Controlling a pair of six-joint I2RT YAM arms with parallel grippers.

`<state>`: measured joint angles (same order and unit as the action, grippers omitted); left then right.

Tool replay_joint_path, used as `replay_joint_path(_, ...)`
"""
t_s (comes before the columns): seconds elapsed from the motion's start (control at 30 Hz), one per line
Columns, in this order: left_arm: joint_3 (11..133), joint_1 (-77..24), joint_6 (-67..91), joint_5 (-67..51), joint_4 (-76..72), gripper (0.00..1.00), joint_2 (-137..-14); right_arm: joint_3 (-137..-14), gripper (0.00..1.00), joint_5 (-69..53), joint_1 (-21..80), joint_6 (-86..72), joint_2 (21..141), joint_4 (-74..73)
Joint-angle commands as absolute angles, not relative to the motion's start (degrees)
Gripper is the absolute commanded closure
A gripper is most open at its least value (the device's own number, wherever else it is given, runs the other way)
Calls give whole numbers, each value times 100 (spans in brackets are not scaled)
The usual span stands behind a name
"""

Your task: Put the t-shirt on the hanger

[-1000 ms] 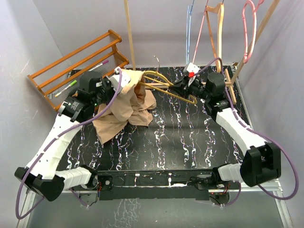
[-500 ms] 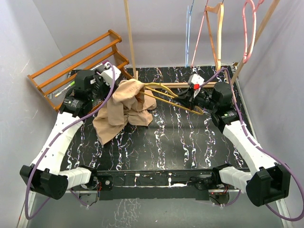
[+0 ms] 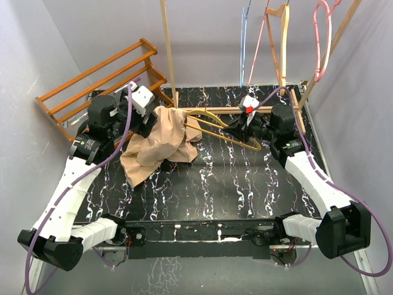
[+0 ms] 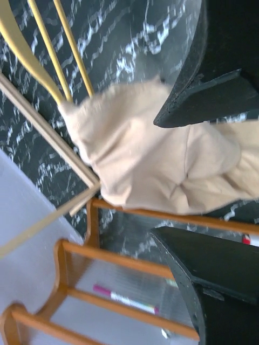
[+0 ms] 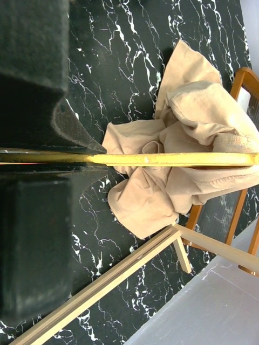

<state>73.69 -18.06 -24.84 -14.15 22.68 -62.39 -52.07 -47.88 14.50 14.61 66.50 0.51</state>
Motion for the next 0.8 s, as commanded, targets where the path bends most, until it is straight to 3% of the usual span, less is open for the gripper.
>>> replay_joint_path(0.0, 7136, -2427, -1261, -1370, 1965, 29, -6297, -5564, 92, -4650, 1433, 1371, 6696, 466)
replay_joint_path(0.13, 6969, -3313, -647, -410, 1659, 31, -6518, -5582, 92, -4520, 1432, 1362, 6765, 449)
replay_joint_path(0.37, 7124, -3823, 593, 1312, 1441, 39, -7185, -5555, 92, -4370, 1433, 1340, 6777, 474)
replay_joint_path(0.77, 6867, -4067, 1073, 1784, 728, 47, -7644, -5540, 92, -4328, 1433, 1274, 6723, 492)
